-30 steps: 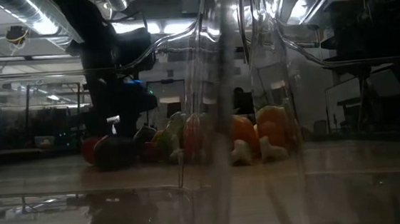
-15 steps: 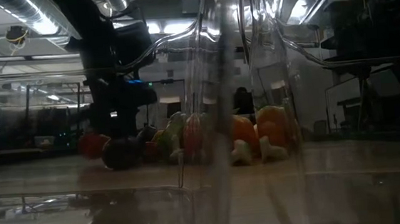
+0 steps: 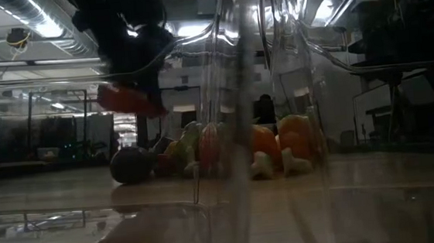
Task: Sort produce into baskets
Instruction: Put the carrot into the left transparent bin
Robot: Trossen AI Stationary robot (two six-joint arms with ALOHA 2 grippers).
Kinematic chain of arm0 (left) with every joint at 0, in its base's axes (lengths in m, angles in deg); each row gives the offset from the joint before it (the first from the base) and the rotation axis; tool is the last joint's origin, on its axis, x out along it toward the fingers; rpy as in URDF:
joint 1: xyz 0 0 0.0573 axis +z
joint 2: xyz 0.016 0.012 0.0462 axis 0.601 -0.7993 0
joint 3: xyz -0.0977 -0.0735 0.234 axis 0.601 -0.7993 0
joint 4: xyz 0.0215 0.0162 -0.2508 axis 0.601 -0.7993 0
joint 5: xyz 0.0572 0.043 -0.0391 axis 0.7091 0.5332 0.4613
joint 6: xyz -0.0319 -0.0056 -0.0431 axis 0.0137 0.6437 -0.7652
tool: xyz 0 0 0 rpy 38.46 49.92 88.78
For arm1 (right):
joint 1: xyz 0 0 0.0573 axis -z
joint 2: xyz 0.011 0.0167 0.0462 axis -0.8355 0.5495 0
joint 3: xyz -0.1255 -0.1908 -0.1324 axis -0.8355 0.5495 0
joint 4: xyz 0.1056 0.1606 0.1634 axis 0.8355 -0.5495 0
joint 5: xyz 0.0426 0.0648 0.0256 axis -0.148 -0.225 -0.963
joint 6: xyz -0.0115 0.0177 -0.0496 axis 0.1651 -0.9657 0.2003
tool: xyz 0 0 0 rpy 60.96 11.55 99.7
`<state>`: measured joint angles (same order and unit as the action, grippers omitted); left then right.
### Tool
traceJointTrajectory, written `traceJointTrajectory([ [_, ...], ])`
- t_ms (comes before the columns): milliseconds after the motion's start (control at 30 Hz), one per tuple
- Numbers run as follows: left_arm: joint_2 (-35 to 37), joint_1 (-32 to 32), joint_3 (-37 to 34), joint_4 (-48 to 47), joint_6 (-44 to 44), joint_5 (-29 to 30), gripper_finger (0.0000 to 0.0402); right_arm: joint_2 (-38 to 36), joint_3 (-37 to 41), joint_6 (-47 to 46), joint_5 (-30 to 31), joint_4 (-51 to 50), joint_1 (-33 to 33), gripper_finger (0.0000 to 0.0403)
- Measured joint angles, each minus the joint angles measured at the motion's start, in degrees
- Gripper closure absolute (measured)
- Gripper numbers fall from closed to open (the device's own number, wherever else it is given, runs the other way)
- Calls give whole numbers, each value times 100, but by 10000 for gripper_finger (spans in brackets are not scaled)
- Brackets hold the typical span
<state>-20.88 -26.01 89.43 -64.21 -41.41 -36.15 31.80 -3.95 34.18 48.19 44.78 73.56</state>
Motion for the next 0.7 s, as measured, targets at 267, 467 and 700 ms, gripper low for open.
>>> traceJointTrajectory([
  [267,200,-889,13,544,-259,-1137,288,0,0,0,-1,-1,0,98],
  [467,187,-1869,13,864,-191,-1267,287,0,0,0,-1,-2,1,98],
  [700,184,-2852,13,1244,-141,-977,287,0,0,0,-1,-4,0,98],
])
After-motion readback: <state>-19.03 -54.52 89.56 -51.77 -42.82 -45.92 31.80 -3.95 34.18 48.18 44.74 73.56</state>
